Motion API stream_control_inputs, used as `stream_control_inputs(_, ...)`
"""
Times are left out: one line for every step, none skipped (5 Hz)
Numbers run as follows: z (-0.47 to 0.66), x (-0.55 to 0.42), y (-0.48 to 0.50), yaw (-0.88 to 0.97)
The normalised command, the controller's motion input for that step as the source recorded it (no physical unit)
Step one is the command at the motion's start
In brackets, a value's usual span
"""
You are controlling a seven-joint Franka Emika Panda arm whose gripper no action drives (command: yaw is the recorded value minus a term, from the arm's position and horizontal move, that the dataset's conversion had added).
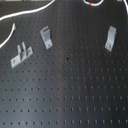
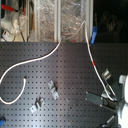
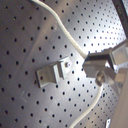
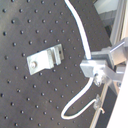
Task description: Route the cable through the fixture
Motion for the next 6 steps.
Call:
stream_control_inputs(0.02,0.000,0.000,0.00)
stream_control_inputs(0.14,-0.139,-0.007,0.00)
stream_control_inputs(0.35,-0.034,0.002,0.84)
stream_control_inputs(0.28,-0.025,0.006,0.99)
stream_control_inputs(0.34,-0.019,0.003,0.95)
stream_control_inputs(0.35,-0.010,-0.002,0.96)
